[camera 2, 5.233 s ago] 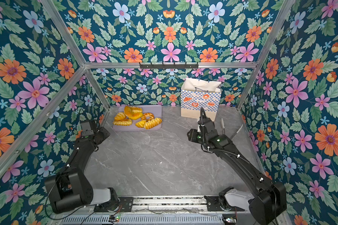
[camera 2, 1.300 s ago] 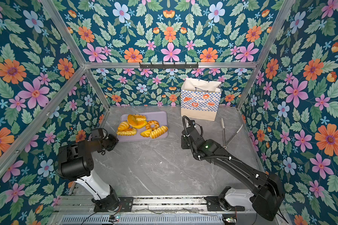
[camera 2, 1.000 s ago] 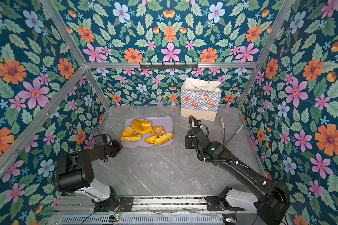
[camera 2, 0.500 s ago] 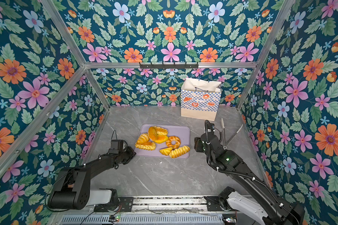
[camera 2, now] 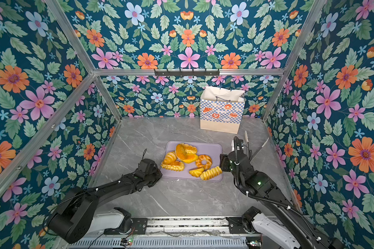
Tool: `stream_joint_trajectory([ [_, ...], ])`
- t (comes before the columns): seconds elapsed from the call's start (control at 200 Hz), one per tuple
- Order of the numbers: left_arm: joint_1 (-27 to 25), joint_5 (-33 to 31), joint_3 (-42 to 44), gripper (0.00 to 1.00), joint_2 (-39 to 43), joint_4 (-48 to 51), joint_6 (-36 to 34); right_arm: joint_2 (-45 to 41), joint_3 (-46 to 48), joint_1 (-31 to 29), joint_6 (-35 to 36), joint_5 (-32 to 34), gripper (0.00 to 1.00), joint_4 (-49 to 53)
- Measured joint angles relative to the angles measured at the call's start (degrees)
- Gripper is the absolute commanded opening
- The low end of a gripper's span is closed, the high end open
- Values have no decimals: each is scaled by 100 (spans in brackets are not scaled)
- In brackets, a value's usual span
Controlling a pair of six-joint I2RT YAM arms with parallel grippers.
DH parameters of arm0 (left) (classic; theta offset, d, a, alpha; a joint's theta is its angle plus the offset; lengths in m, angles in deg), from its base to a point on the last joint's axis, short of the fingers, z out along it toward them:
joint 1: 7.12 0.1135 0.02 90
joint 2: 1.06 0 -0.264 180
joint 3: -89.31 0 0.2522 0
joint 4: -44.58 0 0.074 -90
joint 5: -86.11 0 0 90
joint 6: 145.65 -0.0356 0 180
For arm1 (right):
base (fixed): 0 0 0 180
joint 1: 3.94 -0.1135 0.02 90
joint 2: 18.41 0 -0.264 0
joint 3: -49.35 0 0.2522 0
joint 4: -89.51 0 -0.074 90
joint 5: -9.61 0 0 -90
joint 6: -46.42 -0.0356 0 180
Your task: Place the fake bread into the paper bag
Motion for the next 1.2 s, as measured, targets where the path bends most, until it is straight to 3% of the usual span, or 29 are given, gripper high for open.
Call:
stream_joint_trajectory([
  [0.24, -935, -374, -417, 0, -551, -308, 619, -201, 24, 22, 92, 63, 65, 125],
  [0.545, -1744, -828, -610, 0, -774, -527, 1353, -413, 37, 31, 136, 179, 67, 273],
  [0.73, -2090, -1003, -444, 32, -634, -638, 1659, -391, -52, 31, 160, 221, 67, 391],
  [0.81, -2192, -1084, -317, 40, -428, -752, 1794, -348, -122, 31, 181, 221, 69, 413],
  [1.05, -2417, -1228, 31, 43, 170, -651, 1945, -192, -387, 35, 247, 227, 70, 428],
  [1.2, -2599, -1305, -184, 43, 479, -144, 1812, 109, -763, 37, 258, 210, 77, 470],
])
